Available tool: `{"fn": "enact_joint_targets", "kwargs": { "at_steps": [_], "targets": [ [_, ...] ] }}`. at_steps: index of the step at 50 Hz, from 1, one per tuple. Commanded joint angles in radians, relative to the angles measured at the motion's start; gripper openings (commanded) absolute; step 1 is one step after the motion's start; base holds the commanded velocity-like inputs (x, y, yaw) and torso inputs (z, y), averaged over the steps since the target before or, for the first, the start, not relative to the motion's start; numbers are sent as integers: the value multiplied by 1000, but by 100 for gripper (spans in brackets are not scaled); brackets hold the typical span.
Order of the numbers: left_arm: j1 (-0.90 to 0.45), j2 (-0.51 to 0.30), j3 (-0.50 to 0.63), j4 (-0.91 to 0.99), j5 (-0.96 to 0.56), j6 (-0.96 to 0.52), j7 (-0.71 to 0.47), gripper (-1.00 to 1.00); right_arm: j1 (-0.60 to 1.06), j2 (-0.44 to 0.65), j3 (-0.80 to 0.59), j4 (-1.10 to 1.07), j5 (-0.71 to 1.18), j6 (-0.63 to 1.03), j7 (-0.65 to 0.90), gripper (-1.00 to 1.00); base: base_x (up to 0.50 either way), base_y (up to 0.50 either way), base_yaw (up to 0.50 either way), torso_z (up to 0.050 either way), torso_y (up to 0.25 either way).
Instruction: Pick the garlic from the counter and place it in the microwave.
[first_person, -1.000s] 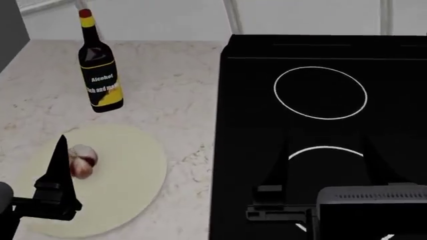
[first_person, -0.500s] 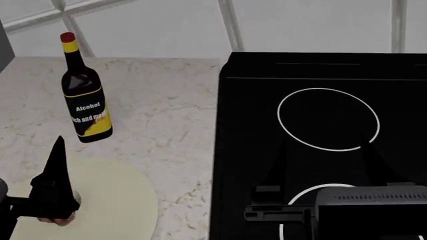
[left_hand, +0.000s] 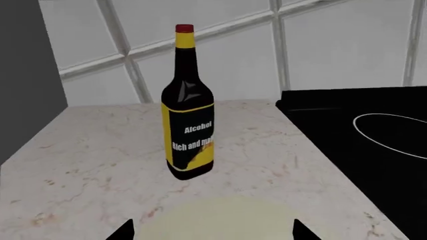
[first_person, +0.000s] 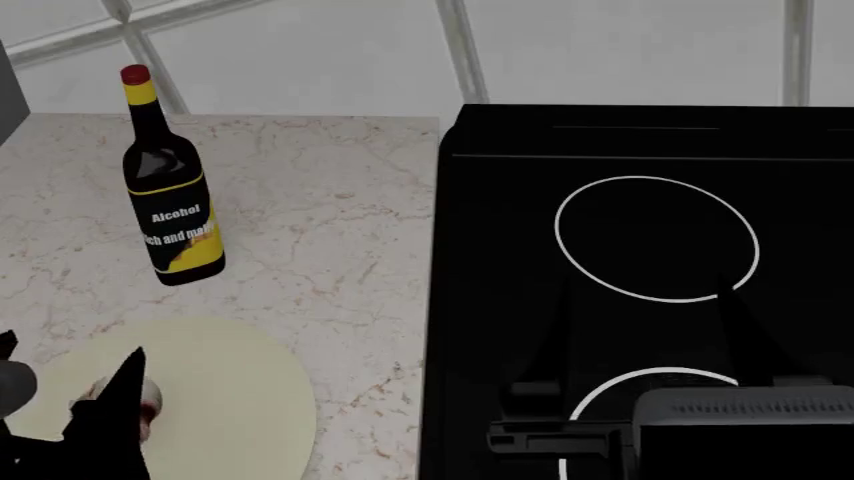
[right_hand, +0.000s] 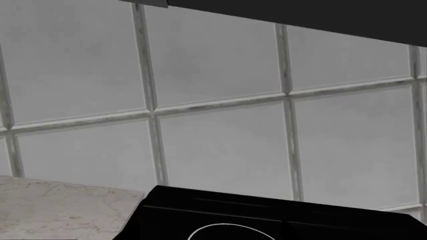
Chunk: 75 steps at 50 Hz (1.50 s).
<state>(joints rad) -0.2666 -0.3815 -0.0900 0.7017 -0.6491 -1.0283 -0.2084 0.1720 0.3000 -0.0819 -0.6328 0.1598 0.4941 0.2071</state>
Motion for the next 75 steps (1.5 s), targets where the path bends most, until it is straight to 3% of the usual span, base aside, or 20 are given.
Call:
{"fn": "enact_joint_targets", "kwargs": {
  "at_steps": [1,16,23,24,30,69,70,75],
  "targets": [
    [-8,-22,-57,42,-127,-187,-24,100,-20,2,5,1,8,-22,3,100,0,0,0,0,0],
    [23,-11,-75,6,-168,-205,-16,100,-36,7,2,1,12,-37,7,100,0,0,0,0,0],
    [34,-21,-32,-36,-116,-146,0,100,-31,10,-4,-7,12,-26,11,100,0,0,0,0,0],
    [14,-18,28,-132,-53,-83,24,100,-31,11,-5,2,11,-30,9,100,0,0,0,0,0],
    [9,-19,63,-201,-12,-33,43,100,-28,14,-9,-1,12,-25,11,100,0,0,0,0,0],
    [-36,-23,174,-332,70,68,79,100,-16,28,-20,-4,18,-8,27,100,1,0,0,0,0],
    [-35,-24,176,-332,73,73,79,-100,-16,28,-21,-3,18,-8,27,100,0,0,0,0,0],
    [-28,-31,183,-322,78,81,81,-100,-17,30,-22,-7,19,-5,30,100,0,0,-1,0,0]
  ]
}}
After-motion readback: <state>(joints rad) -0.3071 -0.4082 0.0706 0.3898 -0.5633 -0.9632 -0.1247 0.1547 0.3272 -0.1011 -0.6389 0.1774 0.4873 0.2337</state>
